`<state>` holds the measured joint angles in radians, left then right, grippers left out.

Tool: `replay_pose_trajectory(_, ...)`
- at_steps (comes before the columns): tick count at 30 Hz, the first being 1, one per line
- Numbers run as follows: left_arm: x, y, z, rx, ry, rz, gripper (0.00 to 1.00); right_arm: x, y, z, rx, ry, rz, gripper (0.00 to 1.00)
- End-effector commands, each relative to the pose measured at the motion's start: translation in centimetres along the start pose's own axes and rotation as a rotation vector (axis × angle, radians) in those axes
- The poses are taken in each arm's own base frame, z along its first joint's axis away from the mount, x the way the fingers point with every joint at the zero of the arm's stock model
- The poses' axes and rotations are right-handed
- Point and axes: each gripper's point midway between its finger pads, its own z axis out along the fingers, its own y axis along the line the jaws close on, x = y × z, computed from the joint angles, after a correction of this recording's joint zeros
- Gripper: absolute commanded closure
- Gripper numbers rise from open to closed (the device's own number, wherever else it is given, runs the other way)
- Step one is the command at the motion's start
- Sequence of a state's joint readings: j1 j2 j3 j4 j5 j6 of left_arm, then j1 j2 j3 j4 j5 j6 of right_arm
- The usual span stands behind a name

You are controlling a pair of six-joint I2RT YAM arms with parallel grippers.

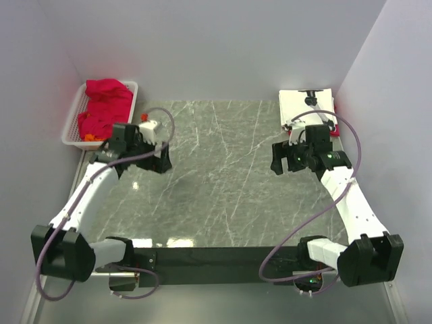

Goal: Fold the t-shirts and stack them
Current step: Grab the tshirt from the pile

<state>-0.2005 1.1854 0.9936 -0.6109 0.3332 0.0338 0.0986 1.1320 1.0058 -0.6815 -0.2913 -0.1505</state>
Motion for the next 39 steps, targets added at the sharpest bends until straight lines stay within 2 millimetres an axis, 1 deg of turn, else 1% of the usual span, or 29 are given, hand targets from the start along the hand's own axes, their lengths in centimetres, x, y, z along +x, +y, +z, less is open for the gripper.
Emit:
replay_pose_trajectory(1, -6.4, 3.7, -1.6, -0.068, -0.144, -0.023, 0.01, -1.4, 0.3, -0.1, -0.029, 0.002, -0.01, 0.0)
replay_pose_trajectory(2, -7.3, 4.6, -1.8, -0.066, -0.153, -0.037, 0.01, -1.3, 0.3, 0.0, -0.029, 0.015, -0.009, 0.0)
replay_pose_trajectory(3, -9.5, 6.7, -1.9, -0.086, -0.177, -0.048, 0.01, -1.1, 0.2, 0.4, -0.032, 0.029, -0.01, 0.0)
replay_pose_trajectory(5, -11.7, 9.5, -2.6, -0.121, -0.216, -0.064, 0.01, -1.0, 0.3, 0.7, -0.042, 0.043, -0.011, 0.0)
replay_pose_trajectory(6, -13.7, 12.0, -3.1, -0.163, -0.249, -0.077, 0.01, -0.6, 0.4, 1.1, -0.057, 0.067, -0.009, 0.0)
replay_pose_trajectory(7, -15.2, 13.3, -3.4, -0.181, -0.284, -0.077, 0.0, -0.6, 0.4, 1.2, -0.065, 0.074, -0.008, 0.0)
replay_pose_trajectory(8, -16.1, 14.7, -3.7, -0.201, -0.305, -0.091, 0.01, -0.6, 0.5, 1.3, -0.067, 0.081, -0.01, 0.0)
replay_pose_trajectory(9, -17.7, 17.5, -3.9, -0.236, -0.334, -0.121, 0.01, -0.3, 0.3, 1.7, -0.066, 0.099, -0.007, 0.0)
replay_pose_trajectory(10, -18.6, 19.3, -4.0, -0.271, -0.359, -0.135, 0.01, -0.3, 0.2, 1.9, -0.062, 0.106, -0.007, 0.0)
replay_pose_trajectory(11, -19.9, 21.6, -3.4, -0.297, -0.374, -0.154, 0.01, -0.1, 0.2, 2.2, -0.068, 0.119, -0.003, 0.0)
replay_pose_trajectory(12, -20.3, 23.6, -3.6, -0.317, -0.392, -0.207, 0.01, 0.0, 0.2, 2.3, -0.072, 0.127, 0.0, 0.0)
replay_pose_trajectory(13, -20.8, 24.9, -3.3, -0.325, -0.4, -0.218, 0.02, 0.1, 0.2, 2.5, -0.076, 0.135, 0.0, 0.0)
replay_pose_trajectory(14, -21.7, 26.9, -2.3, -0.333, -0.408, -0.231, 0.02, 0.3, 0.2, 2.7, -0.078, 0.143, 0.002, 0.0)
replay_pose_trajectory(16, -22.0, 29.4, -1.4, -0.355, -0.41, -0.24, 0.03, 0.5, 0.1, 3.0, -0.077, 0.154, 0.004, 0.0)
replay_pose_trajectory(17, -22.2, 31.5, -0.2, -0.387, -0.408, -0.25, 0.03, 0.8, 0.0, 3.1, -0.073, 0.164, 0.006, 0.0)
replay_pose_trajectory(19, -22.3, 33.2, 1.1, -0.406, -0.414, -0.252, 0.04, 1.1, -0.2, 3.3, -0.067, 0.174, 0.008, 0.0)
replay_pose_trajectory(20, -22.5, 34.7, 2.1, -0.419, -0.443, -0.259, 0.04, 1.2, -0.2, 3.5, -0.065, 0.18, 0.01, 0.0)
replay_pose_trajectory(22, -22.4, 35.7, 3.3, -0.421, -0.47, -0.259, 0.04, 1.3, -0.5, 3.8, -0.056, 0.188, 0.012, 0.0)
replay_pose_trajectory(23, -21.7, 36.5, 4.8, -0.417, -0.466, -0.274, 0.05, 1.6, -0.5, 4.0, -0.058, 0.204, 0.017, 0.0)
replay_pose_trajectory(24, -22.0, 36.9, 5.2, -0.414, -0.492, -0.261, 0.05, 1.5, -0.5, 4.1, -0.063, 0.208, 0.016, 0.0)
replay_pose_trajectory(25, -22.0, 37.2, 5.9, -0.407, -0.497, -0.262, 0.05, 1.6, -0.5, 4.2, -0.068, 0.217, 0.017, 0.0)
replay_pose_trajectory(26, -21.2, 38.0, 7.4, -0.403, -0.487, -0.284, 0.06, 1.8, -0.5, 4.4, -0.07, 0.23, 0.021, 0.0)
replay_pose_trajectory(28, -20.3, 38.9, 8.7, -0.406, -0.476, -0.309, 0.07, 2.1, -0.6, 4.6, -0.067, 0.241, 0.024, 0.0)
replay_pose_trajectory(29, -19.7, 39.6, 10.0, -0.401, -0.463, -0.318, 0.07, 2.3, -0.7, 4.8, -0.061, 0.252, 0.024, 0.0)
replay_pose_trajectory(31, -19.3, 40.2, 10.8, -0.41, -0.454, -0.324, 0.07, 2.3, -0.9, 5.0, -0.056, 0.255, 0.026, 0.0)
replay_pose_trajectory(32, -18.3, 40.7, 12.1, -0.411, -0.436, -0.344, 0.06, 2.4, -1.0, 5.1, -0.054, 0.263, 0.029, 0.0)
replay_pose_trajectory(34, -17.6, 41.3, 12.7, -0.425, -0.43, -0.351, 0.06, 2.6, -1.0, 5.3, -0.053, 0.271, 0.029, 0.0)
replay_pose_trajectory(35, -17.1, 41.5, 13.3, -0.422, -0.422, -0.355, 0.05, 2.7, -1.1, 5.4, -0.05, 0.279, 0.031, 0.0)
replay_pose_trajectory(39, -16.1, 41.9, 14.5, -0.414, -0.415, -0.355, 0.05, 3.0, -1.4, 5.8, -0.043, 0.297, 0.035, 0.0)
